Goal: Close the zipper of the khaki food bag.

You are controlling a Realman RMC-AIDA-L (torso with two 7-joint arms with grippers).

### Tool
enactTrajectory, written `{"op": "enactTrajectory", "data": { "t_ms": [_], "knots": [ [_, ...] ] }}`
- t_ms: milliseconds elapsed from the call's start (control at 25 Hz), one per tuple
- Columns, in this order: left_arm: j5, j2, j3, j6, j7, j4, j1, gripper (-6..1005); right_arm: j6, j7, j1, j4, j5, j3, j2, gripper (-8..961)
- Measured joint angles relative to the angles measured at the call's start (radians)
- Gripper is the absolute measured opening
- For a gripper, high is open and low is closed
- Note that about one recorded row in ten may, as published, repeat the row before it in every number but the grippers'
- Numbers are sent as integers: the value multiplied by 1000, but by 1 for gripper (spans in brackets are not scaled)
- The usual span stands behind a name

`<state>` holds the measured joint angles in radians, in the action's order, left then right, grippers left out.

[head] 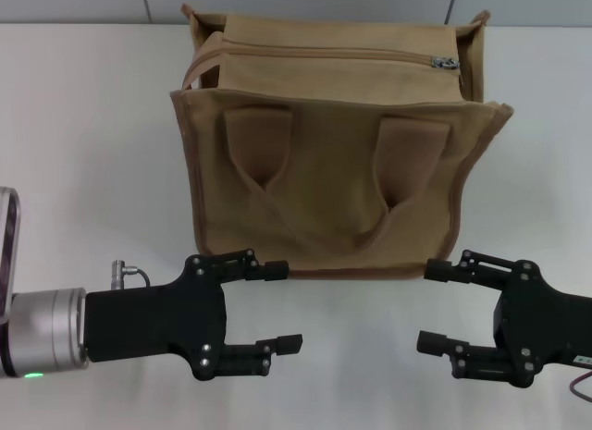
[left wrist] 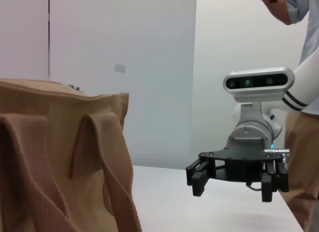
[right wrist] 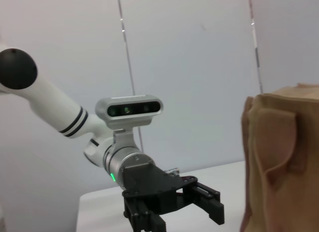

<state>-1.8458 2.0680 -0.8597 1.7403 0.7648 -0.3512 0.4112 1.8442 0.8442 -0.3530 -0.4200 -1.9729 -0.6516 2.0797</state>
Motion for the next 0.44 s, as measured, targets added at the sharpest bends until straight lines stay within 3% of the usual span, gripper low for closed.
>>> {"op": "enactTrajectory", "data": {
  "t_ms": [440],
  "knots": [
    [-1,1,-2,16,1,0,-15,767,-49,-4,-19,25,-1,-18,5,767]
  ]
}}
